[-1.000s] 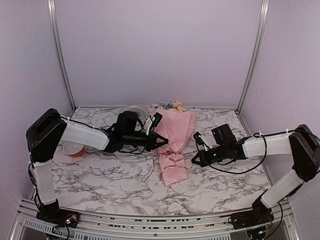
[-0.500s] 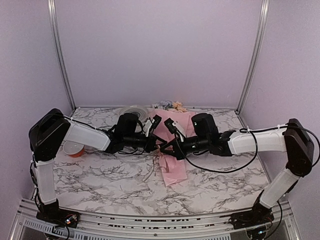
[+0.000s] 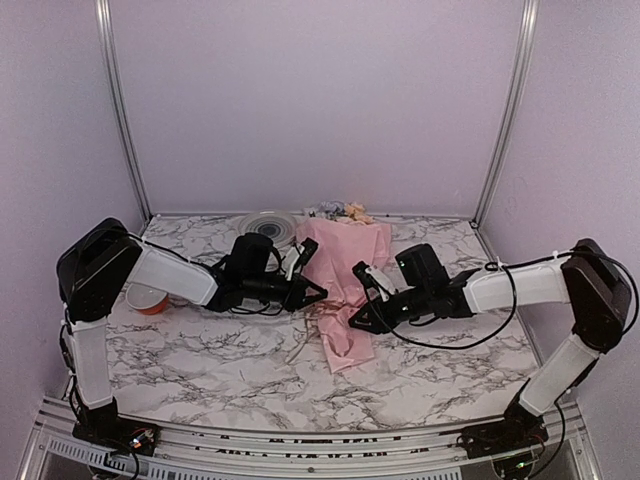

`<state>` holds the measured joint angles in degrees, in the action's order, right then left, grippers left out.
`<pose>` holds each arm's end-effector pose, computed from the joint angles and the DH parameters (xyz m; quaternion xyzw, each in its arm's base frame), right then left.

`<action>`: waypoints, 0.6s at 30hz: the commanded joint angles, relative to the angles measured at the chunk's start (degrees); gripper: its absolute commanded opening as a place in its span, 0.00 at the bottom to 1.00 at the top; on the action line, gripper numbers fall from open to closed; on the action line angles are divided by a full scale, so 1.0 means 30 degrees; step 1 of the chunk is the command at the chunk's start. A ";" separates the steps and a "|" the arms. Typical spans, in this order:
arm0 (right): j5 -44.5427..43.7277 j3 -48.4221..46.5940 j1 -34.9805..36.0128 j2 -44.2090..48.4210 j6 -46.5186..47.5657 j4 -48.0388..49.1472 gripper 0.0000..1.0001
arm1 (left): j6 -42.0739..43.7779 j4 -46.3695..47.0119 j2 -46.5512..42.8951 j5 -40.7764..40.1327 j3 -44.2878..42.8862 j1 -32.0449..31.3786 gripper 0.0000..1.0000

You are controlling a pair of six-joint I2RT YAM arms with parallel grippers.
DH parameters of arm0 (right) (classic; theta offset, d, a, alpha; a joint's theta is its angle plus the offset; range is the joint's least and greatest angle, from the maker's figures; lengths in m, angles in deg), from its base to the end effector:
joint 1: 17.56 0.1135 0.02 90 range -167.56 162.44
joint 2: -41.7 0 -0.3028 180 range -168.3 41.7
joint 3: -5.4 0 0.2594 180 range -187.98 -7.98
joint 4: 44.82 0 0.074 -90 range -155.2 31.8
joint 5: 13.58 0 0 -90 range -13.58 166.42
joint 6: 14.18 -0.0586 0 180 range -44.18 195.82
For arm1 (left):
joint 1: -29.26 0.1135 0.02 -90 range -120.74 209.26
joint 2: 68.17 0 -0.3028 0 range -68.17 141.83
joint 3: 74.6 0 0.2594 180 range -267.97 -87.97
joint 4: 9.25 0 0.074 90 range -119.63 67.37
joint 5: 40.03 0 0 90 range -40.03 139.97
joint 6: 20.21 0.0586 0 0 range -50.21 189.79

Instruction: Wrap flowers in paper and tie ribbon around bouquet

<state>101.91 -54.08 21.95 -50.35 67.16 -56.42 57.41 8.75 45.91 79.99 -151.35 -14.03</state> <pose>0.2466 0.2361 0.1880 -0.3218 0.8432 0.3405 0.2638 0.3202 -0.3419 0.1914 0.3543 0.7195 -0.4477 0.3953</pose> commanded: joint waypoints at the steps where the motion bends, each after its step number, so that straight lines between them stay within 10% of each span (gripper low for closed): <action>1: 0.1343 -0.1165 -0.1244 0.1643 0.1144 -0.1986 0.31 | 0.0377 -0.0293 -0.0957 0.0398 0.1219 -0.0217 0.00; 18: 0.5203 -1.2974 -0.1402 -0.7540 0.5636 -0.4637 0.24 | 0.0125 -0.0293 -0.2813 0.0043 0.3498 -0.0641 0.00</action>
<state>111.97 -86.24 15.78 -69.17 78.17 -65.38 57.83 8.40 39.27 79.88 -142.50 -15.60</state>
